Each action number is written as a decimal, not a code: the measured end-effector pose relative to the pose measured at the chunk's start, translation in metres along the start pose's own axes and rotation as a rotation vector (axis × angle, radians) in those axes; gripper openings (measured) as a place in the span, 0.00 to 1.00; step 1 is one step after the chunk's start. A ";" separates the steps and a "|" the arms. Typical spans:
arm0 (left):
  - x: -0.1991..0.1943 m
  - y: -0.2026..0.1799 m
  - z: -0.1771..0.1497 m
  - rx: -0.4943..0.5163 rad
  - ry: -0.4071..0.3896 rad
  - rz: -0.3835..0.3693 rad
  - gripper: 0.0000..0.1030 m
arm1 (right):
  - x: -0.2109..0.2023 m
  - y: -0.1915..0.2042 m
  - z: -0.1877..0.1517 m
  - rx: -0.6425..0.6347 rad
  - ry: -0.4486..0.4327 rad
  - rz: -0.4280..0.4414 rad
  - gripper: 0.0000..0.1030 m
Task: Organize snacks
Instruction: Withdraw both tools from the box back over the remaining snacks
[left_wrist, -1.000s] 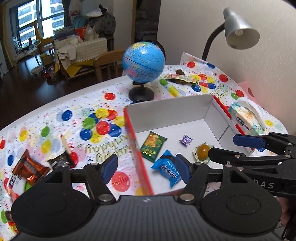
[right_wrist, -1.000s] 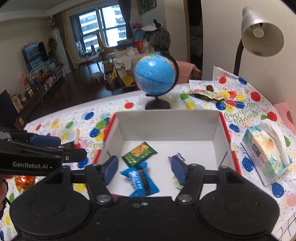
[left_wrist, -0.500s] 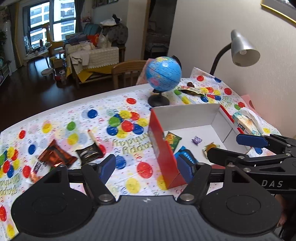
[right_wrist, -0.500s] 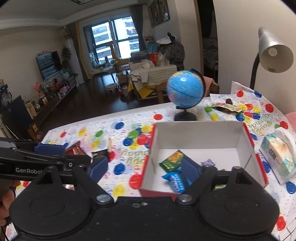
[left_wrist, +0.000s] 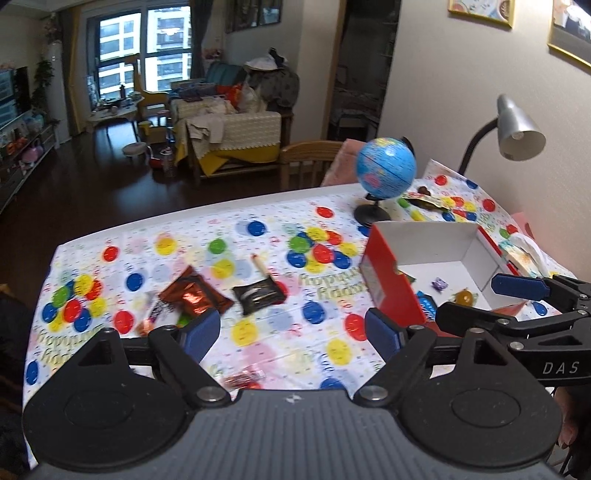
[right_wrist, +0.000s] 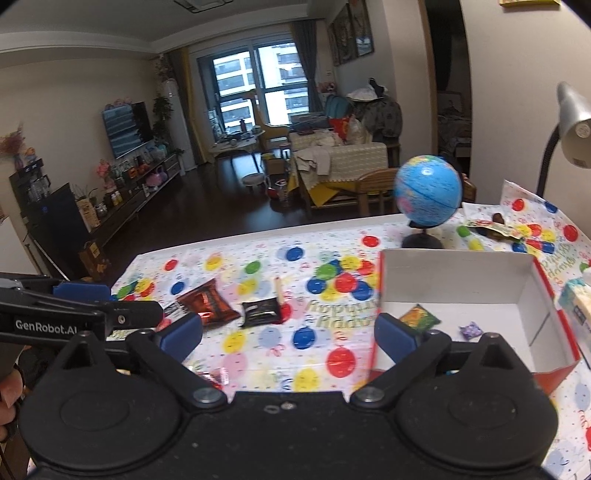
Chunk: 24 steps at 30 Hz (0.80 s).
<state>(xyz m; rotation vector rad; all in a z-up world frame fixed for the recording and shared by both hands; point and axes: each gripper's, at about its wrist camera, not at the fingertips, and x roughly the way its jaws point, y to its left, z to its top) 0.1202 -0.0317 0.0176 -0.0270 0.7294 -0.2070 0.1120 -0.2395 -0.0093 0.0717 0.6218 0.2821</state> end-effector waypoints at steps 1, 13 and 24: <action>-0.003 0.005 -0.002 -0.004 -0.002 0.003 0.85 | 0.001 0.005 -0.001 -0.004 0.001 0.005 0.98; -0.015 0.056 -0.021 -0.079 0.005 0.050 1.00 | 0.019 0.046 -0.013 -0.050 0.035 0.045 0.98; 0.015 0.081 -0.037 -0.156 0.065 0.130 1.00 | 0.064 0.058 -0.024 -0.168 0.125 0.133 0.97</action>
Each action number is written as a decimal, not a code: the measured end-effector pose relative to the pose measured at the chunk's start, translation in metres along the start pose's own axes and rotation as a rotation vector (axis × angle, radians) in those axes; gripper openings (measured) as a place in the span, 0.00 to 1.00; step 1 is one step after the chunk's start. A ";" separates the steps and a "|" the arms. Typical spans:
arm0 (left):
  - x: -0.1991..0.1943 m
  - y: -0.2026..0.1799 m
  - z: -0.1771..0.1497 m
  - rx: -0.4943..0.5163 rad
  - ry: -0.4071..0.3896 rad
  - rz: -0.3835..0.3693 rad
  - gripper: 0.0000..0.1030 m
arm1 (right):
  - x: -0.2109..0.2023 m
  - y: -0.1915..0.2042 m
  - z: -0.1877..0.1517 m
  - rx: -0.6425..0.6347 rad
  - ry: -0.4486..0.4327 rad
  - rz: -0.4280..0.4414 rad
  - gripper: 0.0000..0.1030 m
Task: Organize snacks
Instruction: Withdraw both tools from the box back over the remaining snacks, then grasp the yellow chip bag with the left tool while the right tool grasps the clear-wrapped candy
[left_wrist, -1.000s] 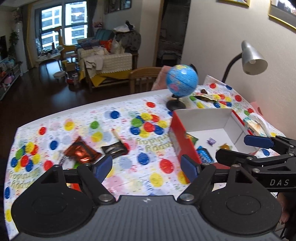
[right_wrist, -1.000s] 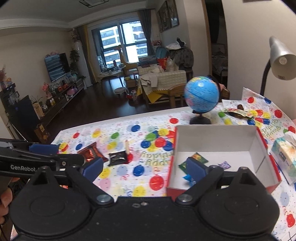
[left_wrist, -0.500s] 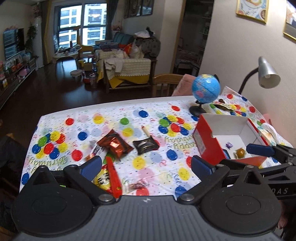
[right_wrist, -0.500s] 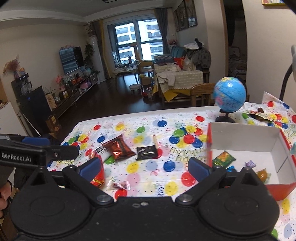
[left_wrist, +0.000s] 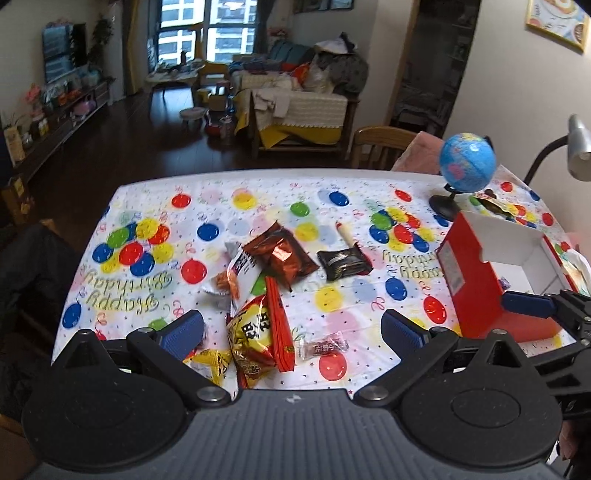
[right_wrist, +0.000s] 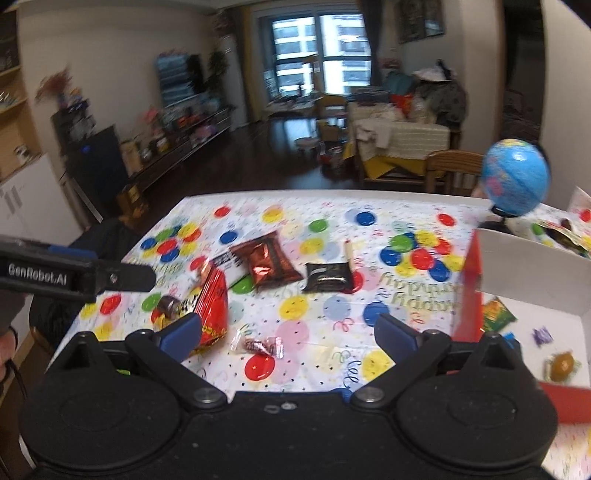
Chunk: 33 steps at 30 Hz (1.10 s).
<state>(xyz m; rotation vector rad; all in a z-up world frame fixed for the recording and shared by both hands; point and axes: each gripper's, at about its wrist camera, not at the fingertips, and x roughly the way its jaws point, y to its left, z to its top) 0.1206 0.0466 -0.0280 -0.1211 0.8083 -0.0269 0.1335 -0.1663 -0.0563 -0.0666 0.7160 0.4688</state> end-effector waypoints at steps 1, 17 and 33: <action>0.005 0.000 -0.001 -0.001 0.009 0.011 1.00 | 0.005 -0.001 -0.001 -0.014 0.011 0.014 0.97; 0.085 0.017 -0.012 -0.114 0.167 0.110 1.00 | 0.105 0.000 -0.004 -0.226 0.202 0.162 0.83; 0.140 0.019 -0.009 -0.143 0.240 0.161 0.99 | 0.171 0.019 -0.012 -0.477 0.276 0.267 0.55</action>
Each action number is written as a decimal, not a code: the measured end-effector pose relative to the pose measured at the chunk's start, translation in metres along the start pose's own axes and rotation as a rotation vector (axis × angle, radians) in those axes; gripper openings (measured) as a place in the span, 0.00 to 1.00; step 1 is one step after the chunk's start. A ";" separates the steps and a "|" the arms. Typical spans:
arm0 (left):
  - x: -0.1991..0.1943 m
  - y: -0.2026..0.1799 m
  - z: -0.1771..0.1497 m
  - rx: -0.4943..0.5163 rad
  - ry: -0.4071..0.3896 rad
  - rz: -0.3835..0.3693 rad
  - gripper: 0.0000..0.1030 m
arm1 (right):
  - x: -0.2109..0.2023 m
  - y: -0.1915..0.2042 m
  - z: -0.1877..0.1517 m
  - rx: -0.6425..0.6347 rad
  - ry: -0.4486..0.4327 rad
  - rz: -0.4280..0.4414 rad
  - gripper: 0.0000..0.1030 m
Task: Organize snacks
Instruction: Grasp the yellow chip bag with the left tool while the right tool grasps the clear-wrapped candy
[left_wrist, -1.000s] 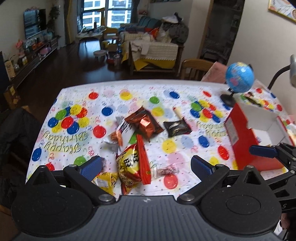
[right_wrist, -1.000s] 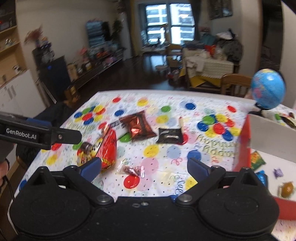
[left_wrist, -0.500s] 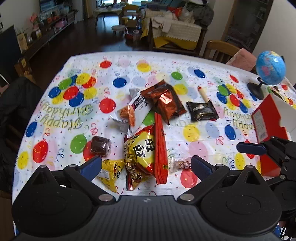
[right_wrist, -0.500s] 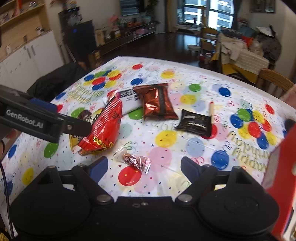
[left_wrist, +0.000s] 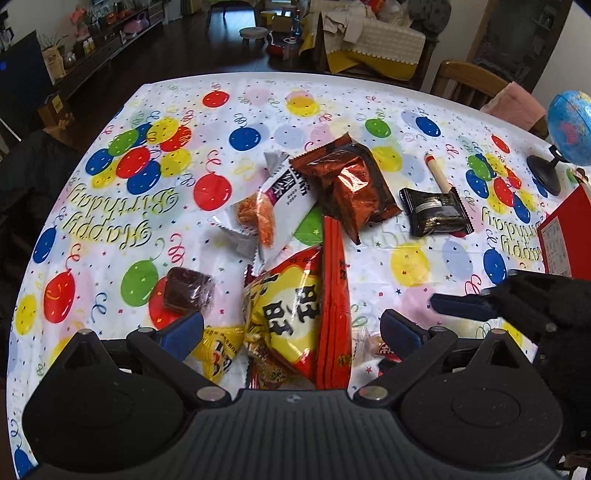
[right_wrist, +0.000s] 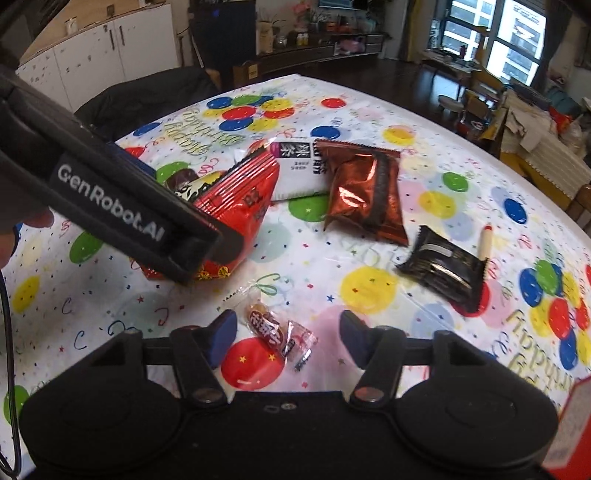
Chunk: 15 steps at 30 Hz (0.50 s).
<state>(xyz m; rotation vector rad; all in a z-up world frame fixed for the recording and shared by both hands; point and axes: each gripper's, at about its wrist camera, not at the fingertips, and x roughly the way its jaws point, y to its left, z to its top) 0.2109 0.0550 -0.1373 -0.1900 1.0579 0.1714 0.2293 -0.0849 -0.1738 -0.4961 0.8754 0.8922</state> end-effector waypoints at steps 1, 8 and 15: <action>0.002 -0.002 0.000 0.007 0.001 0.002 0.99 | 0.003 0.000 0.001 -0.008 0.003 0.004 0.55; 0.015 -0.004 0.002 0.025 0.013 0.012 0.91 | 0.016 0.008 0.001 -0.058 0.020 0.034 0.42; 0.018 -0.002 0.002 0.024 0.010 0.024 0.68 | 0.015 0.010 -0.001 -0.039 0.014 0.028 0.20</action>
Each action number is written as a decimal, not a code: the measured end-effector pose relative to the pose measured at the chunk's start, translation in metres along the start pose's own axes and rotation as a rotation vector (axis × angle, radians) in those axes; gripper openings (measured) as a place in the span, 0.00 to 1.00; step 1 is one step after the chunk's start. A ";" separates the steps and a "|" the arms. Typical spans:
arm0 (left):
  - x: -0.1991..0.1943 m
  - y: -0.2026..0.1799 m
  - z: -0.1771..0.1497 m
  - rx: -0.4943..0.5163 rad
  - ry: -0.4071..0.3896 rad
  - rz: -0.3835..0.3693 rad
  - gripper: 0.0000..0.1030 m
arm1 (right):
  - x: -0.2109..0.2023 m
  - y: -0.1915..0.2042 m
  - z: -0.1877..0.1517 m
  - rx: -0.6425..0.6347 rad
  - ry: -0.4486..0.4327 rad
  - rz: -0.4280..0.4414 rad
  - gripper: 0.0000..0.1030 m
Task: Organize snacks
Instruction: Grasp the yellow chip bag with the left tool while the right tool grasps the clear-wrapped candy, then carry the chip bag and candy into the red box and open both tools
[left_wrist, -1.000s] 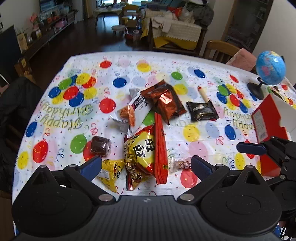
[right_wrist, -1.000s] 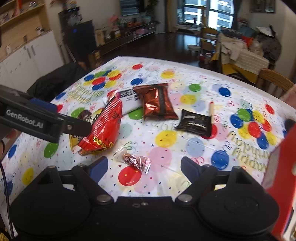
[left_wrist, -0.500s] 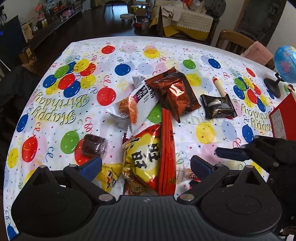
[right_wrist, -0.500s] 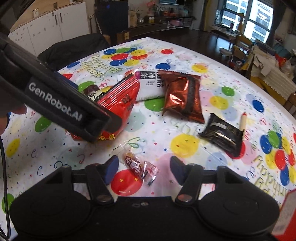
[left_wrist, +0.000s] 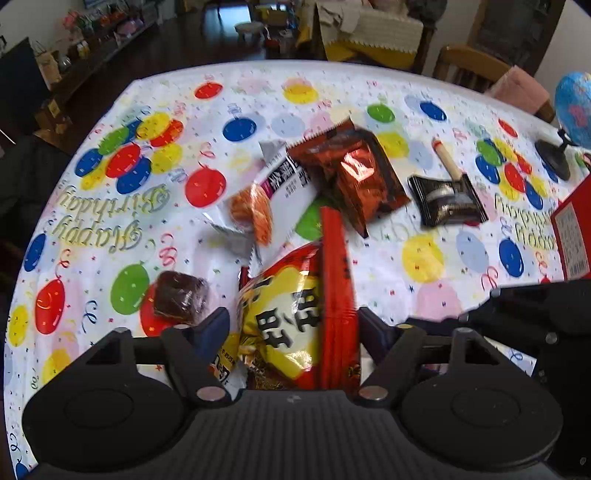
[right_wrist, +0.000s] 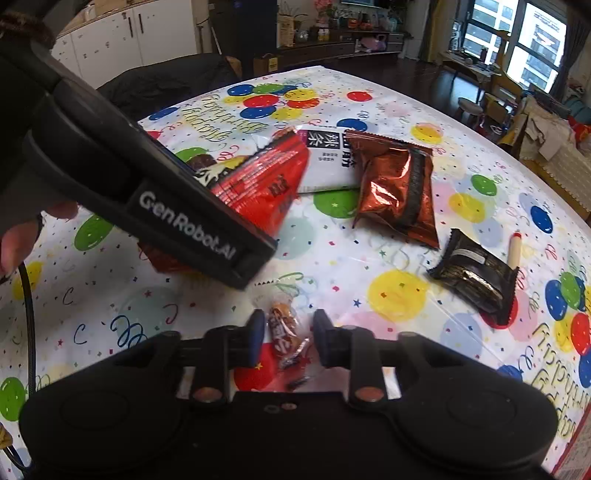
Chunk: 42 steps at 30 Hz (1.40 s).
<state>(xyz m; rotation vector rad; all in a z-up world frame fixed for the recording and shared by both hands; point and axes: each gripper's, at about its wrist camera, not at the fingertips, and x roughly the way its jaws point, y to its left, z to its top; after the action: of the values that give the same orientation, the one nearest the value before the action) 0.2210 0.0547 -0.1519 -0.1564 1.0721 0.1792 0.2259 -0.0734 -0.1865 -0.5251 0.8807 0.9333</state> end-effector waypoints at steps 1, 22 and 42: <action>-0.002 0.000 0.000 -0.001 -0.007 0.005 0.66 | -0.001 0.000 0.000 0.008 -0.001 0.000 0.16; -0.052 0.003 -0.016 0.014 -0.050 -0.050 0.58 | -0.083 0.005 -0.025 0.344 -0.098 -0.154 0.14; -0.146 -0.036 -0.044 0.160 -0.149 -0.211 0.58 | -0.196 0.040 -0.050 0.547 -0.236 -0.338 0.14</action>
<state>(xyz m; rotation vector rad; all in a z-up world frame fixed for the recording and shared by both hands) 0.1236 0.0003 -0.0422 -0.1099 0.9103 -0.0842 0.1120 -0.1807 -0.0520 -0.0809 0.7610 0.4062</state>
